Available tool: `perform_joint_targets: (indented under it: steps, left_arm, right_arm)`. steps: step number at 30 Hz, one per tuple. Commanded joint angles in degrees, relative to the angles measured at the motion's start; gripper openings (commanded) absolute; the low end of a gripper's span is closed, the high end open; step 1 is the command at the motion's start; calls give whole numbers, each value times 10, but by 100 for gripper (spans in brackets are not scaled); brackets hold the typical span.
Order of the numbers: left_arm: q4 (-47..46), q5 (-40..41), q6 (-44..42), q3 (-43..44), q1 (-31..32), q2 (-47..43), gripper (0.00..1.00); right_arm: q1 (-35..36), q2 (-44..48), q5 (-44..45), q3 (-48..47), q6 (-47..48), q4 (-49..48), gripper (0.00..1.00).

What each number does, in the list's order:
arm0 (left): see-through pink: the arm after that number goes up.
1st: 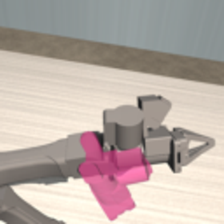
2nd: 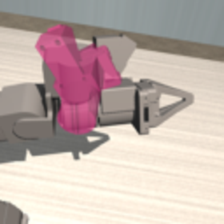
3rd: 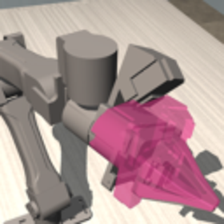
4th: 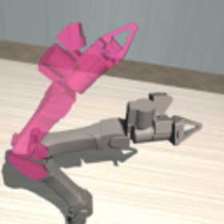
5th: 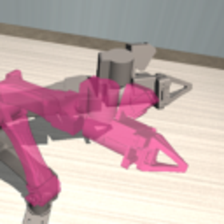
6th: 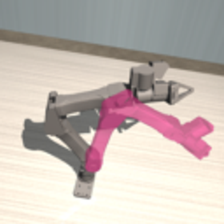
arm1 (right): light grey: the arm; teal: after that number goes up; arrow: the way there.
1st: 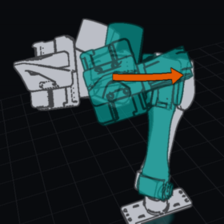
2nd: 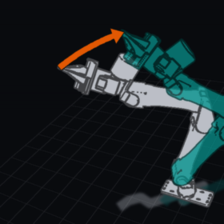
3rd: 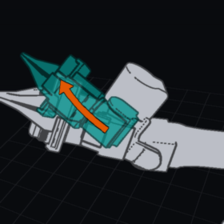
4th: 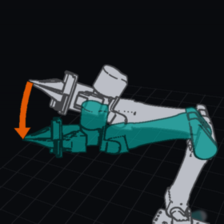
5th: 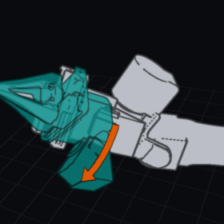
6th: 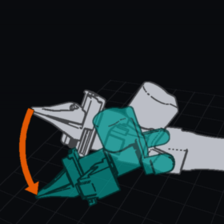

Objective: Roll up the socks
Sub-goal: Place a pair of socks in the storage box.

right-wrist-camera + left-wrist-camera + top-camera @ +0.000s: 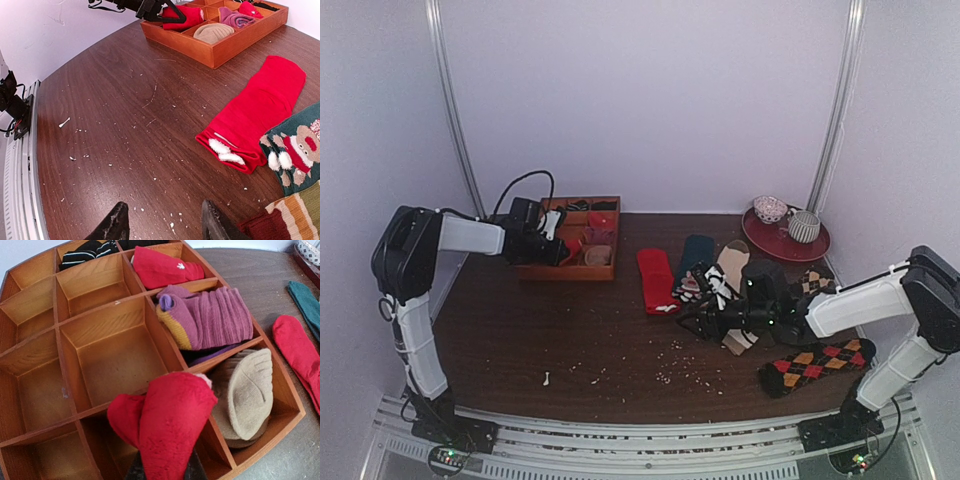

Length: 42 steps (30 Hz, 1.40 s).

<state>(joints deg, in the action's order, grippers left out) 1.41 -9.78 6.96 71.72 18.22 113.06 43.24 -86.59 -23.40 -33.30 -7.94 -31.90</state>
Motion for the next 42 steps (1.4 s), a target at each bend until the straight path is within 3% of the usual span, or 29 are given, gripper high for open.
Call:
perform_joint_targets:
  steps: [1, 19, 27, 42]
  left_arm:
    - [31, 8, -6, -14, 2, 2, 0]
    - [184, 45, -37, 36, 2, 30, 0]
    - [251, 98, -43, 68, 6, 61, 0]
    - [249, 124, -28, 107, 13, 132, 0]
  right_arm:
    - [-4, -5, -11, -1, -5, -2, 50]
    - [-4, 0, -17, 9, -16, -10, 49]
    - [-4, -2, -16, 15, -10, -14, 49]
    - [-4, -5, -15, 32, -22, -31, 49]
